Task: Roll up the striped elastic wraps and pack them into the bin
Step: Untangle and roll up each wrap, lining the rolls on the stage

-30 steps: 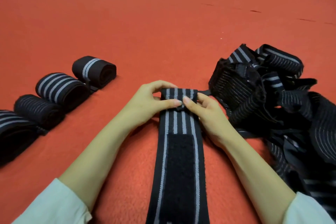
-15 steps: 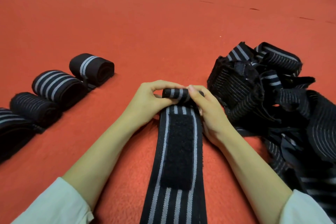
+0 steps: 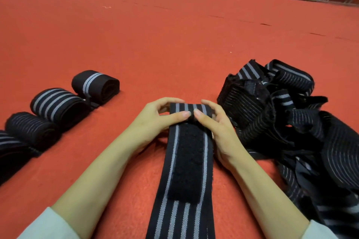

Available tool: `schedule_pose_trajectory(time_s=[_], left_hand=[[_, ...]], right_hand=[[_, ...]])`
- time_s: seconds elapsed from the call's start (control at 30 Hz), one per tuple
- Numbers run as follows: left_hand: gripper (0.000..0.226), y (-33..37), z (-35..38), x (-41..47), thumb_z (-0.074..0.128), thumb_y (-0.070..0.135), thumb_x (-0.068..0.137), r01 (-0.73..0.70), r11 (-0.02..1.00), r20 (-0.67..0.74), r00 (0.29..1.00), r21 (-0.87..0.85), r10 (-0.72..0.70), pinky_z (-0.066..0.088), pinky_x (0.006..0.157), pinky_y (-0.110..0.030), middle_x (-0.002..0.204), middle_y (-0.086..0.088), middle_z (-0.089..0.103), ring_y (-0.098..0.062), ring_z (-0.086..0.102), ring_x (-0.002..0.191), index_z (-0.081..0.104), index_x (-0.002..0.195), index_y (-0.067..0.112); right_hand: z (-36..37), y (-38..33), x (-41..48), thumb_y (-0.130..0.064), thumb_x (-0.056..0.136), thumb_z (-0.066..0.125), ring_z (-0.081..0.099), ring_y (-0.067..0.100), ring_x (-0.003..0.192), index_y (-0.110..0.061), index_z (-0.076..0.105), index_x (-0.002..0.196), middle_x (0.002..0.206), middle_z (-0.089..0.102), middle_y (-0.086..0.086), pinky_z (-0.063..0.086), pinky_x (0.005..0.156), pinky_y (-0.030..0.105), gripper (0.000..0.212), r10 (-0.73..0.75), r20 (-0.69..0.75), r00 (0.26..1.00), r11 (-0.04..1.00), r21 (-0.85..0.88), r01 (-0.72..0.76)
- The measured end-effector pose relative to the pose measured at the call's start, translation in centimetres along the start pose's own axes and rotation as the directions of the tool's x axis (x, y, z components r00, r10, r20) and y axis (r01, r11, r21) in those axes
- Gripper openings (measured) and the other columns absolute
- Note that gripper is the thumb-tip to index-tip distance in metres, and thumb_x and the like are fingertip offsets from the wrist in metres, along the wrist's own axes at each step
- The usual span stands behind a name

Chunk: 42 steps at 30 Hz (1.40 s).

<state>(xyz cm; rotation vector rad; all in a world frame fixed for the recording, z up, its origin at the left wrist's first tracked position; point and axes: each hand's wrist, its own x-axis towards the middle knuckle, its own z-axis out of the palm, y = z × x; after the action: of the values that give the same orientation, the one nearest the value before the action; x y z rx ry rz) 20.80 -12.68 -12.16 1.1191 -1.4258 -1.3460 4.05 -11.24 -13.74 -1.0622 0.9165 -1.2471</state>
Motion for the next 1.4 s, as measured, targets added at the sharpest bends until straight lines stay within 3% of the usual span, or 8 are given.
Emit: schedule_pose_trajectory(time_s=[0.4,0.57,0.77,0.9,1.0,1.13,1.27,1.4], left_hand=[[0.037,0.24,-0.35,-0.07,0.068,0.018,0.085,0.031,0.998,0.083,0.996,-0.052,-0.027,0.051,0.056,-0.019,0.107,-0.001,0.069,-0.009,0.068,0.088,0.057,0.12,0.024],[0.033,-0.02,-0.16,0.09,0.074,0.014,0.081,-0.088,0.996,0.017,0.996,0.014,0.088,0.057,0.07,-0.031,0.104,-0.004,0.071,-0.014,0.068,0.097,0.063,0.112,0.02],[0.039,-0.6,-0.13,0.31,0.077,0.001,0.075,-0.178,0.977,-0.005,0.984,0.116,0.179,0.052,0.092,-0.033,0.106,0.007,0.071,-0.008,0.065,0.102,0.068,0.107,0.022],[0.038,-0.22,-0.22,0.09,0.071,-0.008,0.077,-0.131,0.987,0.054,0.991,0.091,0.126,0.049,0.067,-0.017,0.101,0.009,0.072,-0.002,0.065,0.082,0.069,0.103,0.02],[0.025,0.15,-0.74,-0.14,0.067,0.016,0.088,0.028,0.996,0.179,0.984,-0.083,-0.012,0.051,0.079,-0.033,0.111,0.0,0.069,-0.014,0.067,0.094,0.066,0.112,0.021],[0.048,0.07,-0.34,-0.15,0.052,0.055,0.084,0.163,0.986,0.209,0.966,-0.044,-0.15,0.053,0.085,-0.029,0.111,-0.002,0.071,-0.015,0.068,0.101,0.062,0.119,0.023],[0.038,0.14,-0.23,0.07,0.065,0.041,0.077,0.092,0.996,0.104,0.991,-0.016,-0.09,0.05,0.066,-0.02,0.099,0.0,0.072,-0.009,0.069,0.084,0.068,0.109,0.019],[0.04,0.09,-0.3,0.21,0.076,0.034,0.068,-0.047,0.999,-0.024,0.999,-0.015,0.046,0.055,0.072,-0.023,0.105,0.001,0.071,-0.012,0.069,0.089,0.069,0.106,0.024]], right_hand=[[-0.18,0.79,0.18,-0.002,0.091,0.055,0.067,0.014,0.089,-0.016,0.043,0.124,0.097,0.069,0.005,0.055,0.075,0.026,0.039,-0.048,0.114,0.992,0.998,-0.037,0.053],[-0.22,0.48,0.19,-0.012,0.086,0.061,0.068,0.017,0.095,-0.015,0.047,0.126,0.1,0.072,0.004,0.055,0.077,0.026,0.043,-0.043,0.06,0.997,0.999,-0.027,0.045],[0.53,0.04,0.14,-0.054,0.086,0.059,0.061,0.035,0.111,0.0,0.05,0.119,0.116,0.065,0.021,0.047,0.099,0.051,0.064,0.07,0.016,0.997,0.996,0.057,-0.071],[0.35,0.2,0.27,-0.041,0.078,0.06,0.058,0.023,0.087,-0.012,0.055,0.089,0.084,0.061,0.007,0.046,0.086,0.043,0.032,0.017,-0.051,0.999,1.0,0.008,-0.016],[0.16,0.14,0.19,-0.038,0.076,0.063,0.055,0.017,0.082,-0.012,0.056,0.09,0.086,0.057,0.007,0.045,0.08,0.036,0.03,-0.018,-0.049,0.999,0.999,-0.034,0.017],[0.17,0.47,-0.02,-0.02,0.082,0.072,0.059,0.007,0.083,-0.013,0.059,0.095,0.088,0.062,-0.002,0.049,0.076,0.023,0.019,-0.097,0.005,0.995,0.981,-0.166,0.096],[0.04,0.49,-0.02,-0.008,0.08,0.072,0.065,0.008,0.081,-0.017,0.056,0.109,0.088,0.068,-0.008,0.053,0.071,0.022,0.034,-0.071,0.013,0.997,0.989,-0.127,0.072],[0.24,0.13,-0.01,-0.016,0.08,0.066,0.07,0.015,0.091,-0.01,0.051,0.125,0.103,0.073,0.005,0.056,0.075,0.023,0.048,0.029,0.039,0.999,1.0,-0.002,-0.029]])
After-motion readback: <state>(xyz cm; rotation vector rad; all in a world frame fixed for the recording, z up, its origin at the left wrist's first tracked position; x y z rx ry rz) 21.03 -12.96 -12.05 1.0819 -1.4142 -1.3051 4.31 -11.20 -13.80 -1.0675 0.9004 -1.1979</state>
